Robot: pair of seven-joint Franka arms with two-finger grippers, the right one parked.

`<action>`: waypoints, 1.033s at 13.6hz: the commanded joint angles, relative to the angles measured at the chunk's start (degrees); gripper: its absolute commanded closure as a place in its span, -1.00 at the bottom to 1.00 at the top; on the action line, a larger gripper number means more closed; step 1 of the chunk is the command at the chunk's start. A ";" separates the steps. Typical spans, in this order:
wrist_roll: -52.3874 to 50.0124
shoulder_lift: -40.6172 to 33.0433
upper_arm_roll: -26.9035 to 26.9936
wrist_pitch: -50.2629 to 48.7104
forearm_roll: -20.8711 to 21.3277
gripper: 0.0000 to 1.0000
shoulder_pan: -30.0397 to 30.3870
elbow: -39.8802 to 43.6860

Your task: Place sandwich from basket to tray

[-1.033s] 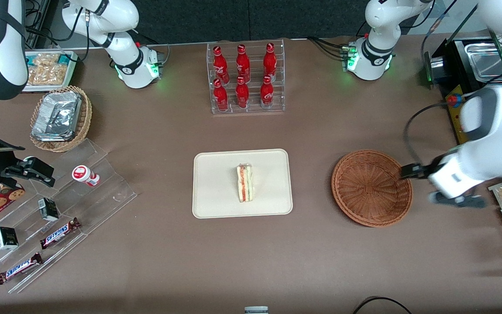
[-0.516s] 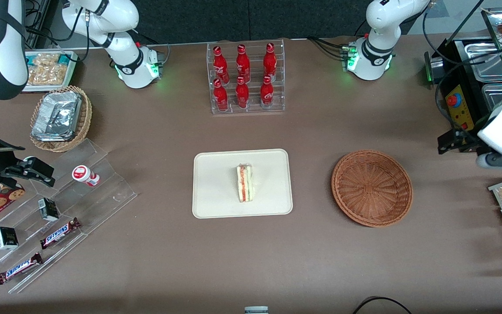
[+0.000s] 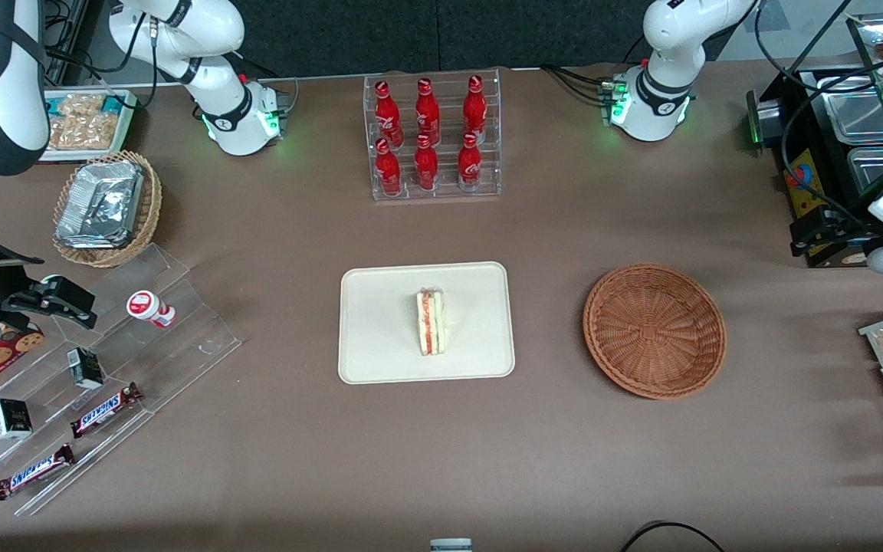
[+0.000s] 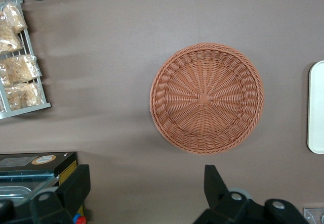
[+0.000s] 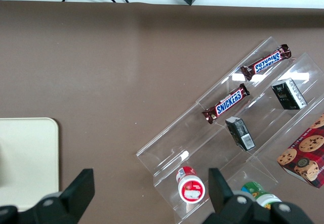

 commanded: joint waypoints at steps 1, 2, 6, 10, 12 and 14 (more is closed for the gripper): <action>0.51 -1.07 18.05 -1.07 -0.94 -0.99 -17.64 0.08; 0.51 -1.07 22.55 -0.98 -1.02 -0.99 -22.23 0.08; 0.33 -1.07 23.92 -0.98 -1.02 -0.99 -23.77 0.08; 0.07 -1.68 23.74 -1.07 -2.34 -0.99 -23.77 0.08; 0.07 -1.77 23.74 -1.33 -2.26 -0.99 -23.77 0.08; -0.02 -2.30 22.78 -1.51 -2.34 -0.99 -23.86 0.17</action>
